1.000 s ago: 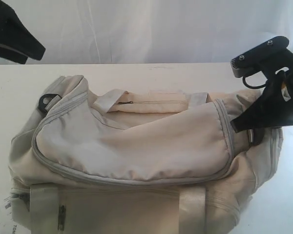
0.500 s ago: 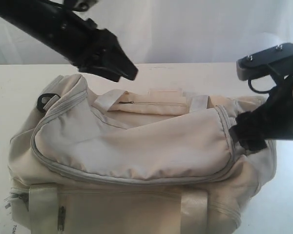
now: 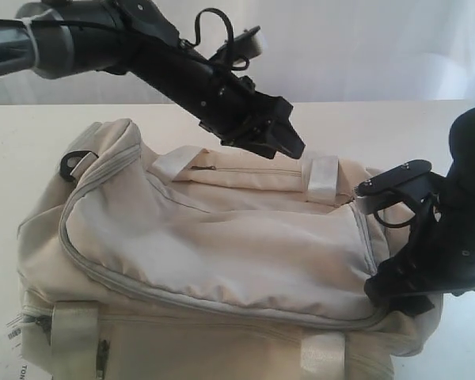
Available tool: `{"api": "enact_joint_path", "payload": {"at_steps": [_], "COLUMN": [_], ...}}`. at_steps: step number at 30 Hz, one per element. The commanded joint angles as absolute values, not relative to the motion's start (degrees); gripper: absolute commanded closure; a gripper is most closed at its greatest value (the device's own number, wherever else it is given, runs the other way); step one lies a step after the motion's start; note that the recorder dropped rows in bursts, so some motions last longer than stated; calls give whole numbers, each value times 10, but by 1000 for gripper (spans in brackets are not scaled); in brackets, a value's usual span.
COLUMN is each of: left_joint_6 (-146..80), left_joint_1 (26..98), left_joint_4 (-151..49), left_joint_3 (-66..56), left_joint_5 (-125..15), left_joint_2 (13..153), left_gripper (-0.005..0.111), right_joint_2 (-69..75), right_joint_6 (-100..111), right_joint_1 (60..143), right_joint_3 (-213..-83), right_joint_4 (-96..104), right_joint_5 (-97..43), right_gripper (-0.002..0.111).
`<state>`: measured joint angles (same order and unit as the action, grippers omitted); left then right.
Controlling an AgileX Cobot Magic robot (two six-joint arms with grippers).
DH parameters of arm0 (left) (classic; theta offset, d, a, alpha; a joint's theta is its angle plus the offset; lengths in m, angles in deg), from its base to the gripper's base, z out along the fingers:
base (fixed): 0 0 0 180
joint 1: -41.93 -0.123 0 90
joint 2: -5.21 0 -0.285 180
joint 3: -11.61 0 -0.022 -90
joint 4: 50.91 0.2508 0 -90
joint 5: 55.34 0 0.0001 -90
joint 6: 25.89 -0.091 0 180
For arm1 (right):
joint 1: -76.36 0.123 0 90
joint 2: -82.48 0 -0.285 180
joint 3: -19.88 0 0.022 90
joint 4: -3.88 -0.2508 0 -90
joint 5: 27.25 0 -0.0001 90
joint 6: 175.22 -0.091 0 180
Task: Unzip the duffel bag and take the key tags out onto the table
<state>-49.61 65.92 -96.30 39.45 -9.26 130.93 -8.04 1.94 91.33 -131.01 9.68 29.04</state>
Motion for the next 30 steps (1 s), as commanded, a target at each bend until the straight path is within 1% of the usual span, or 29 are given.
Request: {"api": "enact_joint_path", "payload": {"at_steps": [1,7,10,17,28,30], "left_joint_6": [-488,-521,-548,-580,-580,-580], "left_joint_1": [673,686,699,718,718,718], "left_joint_4": [-979,-979,-977,-968,-982,-988], "left_joint_3": [428,460,467,467,467,467], "left_joint_5": [-91,-98,-123,-203,-189,-184], "left_joint_2": [1351,1397,1410,1423,1450,1454], "left_gripper": [49,46,44,44,45,49], "right_joint_2": [-83,-83,-83,-83,-83,-83], "right_joint_6": [33,33,33,31,31,31], "right_joint_1": [912,912,912,912,912,912], "right_joint_3": [-1306,-1322,-1323,-1323,-1323,-1323], "right_joint_4": [83,84,84,84,84,84], "right_joint_5": [334,345,352,358,363,364], "right_gripper": [43,43,43,43,43,43]}}
